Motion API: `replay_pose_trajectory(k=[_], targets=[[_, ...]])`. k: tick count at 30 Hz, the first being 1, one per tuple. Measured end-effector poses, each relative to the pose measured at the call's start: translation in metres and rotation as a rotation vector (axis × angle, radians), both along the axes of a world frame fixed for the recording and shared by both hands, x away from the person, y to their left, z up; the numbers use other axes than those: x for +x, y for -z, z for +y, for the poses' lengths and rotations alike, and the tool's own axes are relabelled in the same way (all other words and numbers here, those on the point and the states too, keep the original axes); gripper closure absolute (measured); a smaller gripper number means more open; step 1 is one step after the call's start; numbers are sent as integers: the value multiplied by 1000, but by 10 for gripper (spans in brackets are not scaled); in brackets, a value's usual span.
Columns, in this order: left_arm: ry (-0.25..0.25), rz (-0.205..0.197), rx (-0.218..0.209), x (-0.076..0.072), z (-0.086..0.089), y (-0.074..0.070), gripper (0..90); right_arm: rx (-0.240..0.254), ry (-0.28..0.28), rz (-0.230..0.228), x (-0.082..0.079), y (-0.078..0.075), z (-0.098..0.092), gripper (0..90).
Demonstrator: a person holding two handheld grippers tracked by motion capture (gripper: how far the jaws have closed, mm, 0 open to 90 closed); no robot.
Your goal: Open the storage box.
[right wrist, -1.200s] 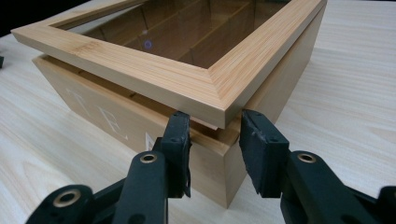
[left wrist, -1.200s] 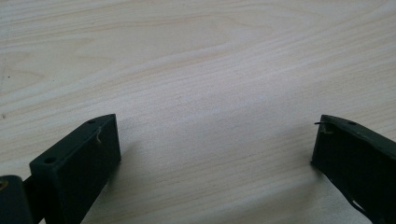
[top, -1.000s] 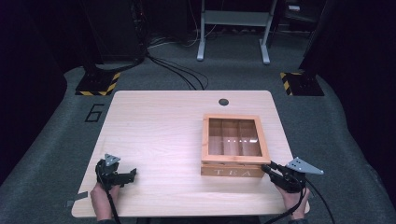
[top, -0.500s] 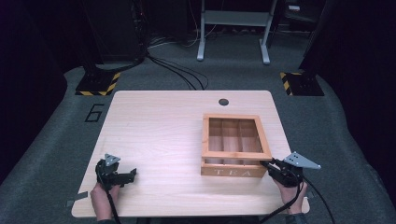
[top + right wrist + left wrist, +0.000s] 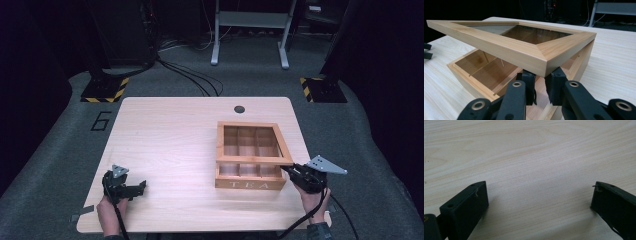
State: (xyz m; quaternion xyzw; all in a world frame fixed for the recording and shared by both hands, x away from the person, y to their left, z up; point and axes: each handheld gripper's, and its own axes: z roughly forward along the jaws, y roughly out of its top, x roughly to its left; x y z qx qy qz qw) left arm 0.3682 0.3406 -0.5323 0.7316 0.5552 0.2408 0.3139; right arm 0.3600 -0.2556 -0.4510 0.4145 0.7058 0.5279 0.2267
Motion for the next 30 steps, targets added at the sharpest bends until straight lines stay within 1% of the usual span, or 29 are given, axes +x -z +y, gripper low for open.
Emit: replay_pose_trajectory(k=[1,2,6,8,13,16,18,19,27,29,30], targets=[[0,0,0,0,0,0,8,7,3,-4,0,-1,0,786],[0,0,0,0,0,0,9,4,-1,-9,2,-2,0,787],[0,0,0,0,0,0,9,3,-1,-8,4,-6,1,788],[0,0,0,0,0,0,8,5,-1,-16,6,-7,1,789],[0,0,0,0,0,0,9,16,3,-16,9,-13,2,791],[0,0,0,0,0,0,9,6,0,-21,11,-17,3,792],[0,0,0,0,0,0,8,4,3,-32,13,-20,3,794],[0,0,0,0,0,0,9,7,0,-25,14,-22,3,795],[0,0,0,0,0,0,8,10,5,-45,23,-35,3,796],[0,0,-1,0,0,0,9,12,2,-48,25,-38,3,796],[0,0,0,0,0,0,9,14,1,-43,26,-39,4,796]])
